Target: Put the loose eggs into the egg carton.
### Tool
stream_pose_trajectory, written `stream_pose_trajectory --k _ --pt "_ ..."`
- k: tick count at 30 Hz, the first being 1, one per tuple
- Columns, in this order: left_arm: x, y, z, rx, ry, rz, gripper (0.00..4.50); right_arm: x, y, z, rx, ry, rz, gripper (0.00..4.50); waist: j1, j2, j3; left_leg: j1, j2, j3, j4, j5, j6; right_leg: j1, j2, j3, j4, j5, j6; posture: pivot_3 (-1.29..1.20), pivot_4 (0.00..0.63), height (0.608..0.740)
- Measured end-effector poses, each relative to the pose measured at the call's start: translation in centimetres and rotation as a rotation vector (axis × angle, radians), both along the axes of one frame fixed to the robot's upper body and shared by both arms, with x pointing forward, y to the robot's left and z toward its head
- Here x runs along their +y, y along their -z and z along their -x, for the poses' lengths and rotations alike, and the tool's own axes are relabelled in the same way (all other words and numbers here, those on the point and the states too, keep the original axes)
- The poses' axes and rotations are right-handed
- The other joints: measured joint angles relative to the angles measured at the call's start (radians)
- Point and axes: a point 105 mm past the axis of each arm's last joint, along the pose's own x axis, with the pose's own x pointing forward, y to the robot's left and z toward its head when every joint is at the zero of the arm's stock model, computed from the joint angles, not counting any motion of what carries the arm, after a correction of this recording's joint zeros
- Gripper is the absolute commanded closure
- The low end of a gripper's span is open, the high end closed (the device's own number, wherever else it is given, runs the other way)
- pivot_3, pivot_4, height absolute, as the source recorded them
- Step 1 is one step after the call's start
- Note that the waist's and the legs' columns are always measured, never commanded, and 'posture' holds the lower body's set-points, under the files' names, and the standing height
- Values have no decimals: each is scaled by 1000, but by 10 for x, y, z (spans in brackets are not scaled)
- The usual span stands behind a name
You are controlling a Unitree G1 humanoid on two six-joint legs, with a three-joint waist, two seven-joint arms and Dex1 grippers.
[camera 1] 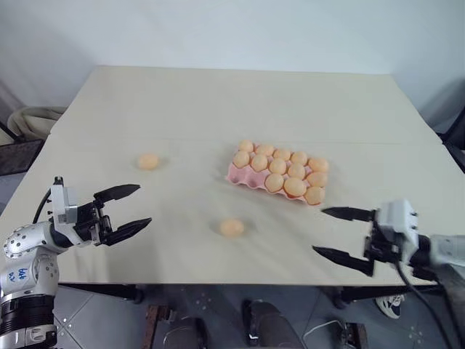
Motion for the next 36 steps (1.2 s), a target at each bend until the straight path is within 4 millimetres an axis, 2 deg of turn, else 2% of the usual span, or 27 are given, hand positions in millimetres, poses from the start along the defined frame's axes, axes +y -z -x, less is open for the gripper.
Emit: stream_pose_trajectory --k 2,5,13,19,22,29,32,36 --pt "0 0 1 -1 -1 -2 0 23 2 -13 -8 -11 -31 50 1 0 0 0 0 -1 0 1 -1 -1 0 0 1 0 0 0 150 740" --pt "0 1 2 2 -3 -3 0 47 5 -27 -3 -16 -58 50 2 0 0 -1 0 -1 -1 1 -1 -1 0 -1 1 0 0 0 150 740" --pt "-2 4 6 6 -12 -9 0 89 28 -36 78 -106 -1 50 5 0 0 -3 1 -1 -1 3 0 -2 0 -3 -1 0 0 0 150 740" --pt "-3 5 10 9 -15 -14 0 107 47 -37 121 -153 58 50 1 0 0 -2 1 -1 -1 3 0 -2 0 -3 0 0 0 0 150 740" --pt "-3 4 10 5 -18 -13 0 118 50 -38 120 -176 64 50 2 0 0 -2 1 -1 -1 3 0 -2 0 -3 1 0 0 0 150 740" --pt "-3 5 11 8 -28 -4 0 129 55 -47 105 -161 91 50 2 0 0 -2 1 -1 -1 4 -2 -2 0 -4 1 0 0 0 150 740" --pt "-3 6 11 9 -32 -3 0 127 59 -50 111 -149 110 672 2 0 0 -2 1 -1 -1 4 -3 -2 0 -4 1 0 0 0 150 740" --pt "-3 6 10 9 -37 0 0 128 60 -51 109 -146 110 2039 1 0 0 -2 2 -1 -1 4 -3 -2 0 -4 1 0 0 0 150 740"
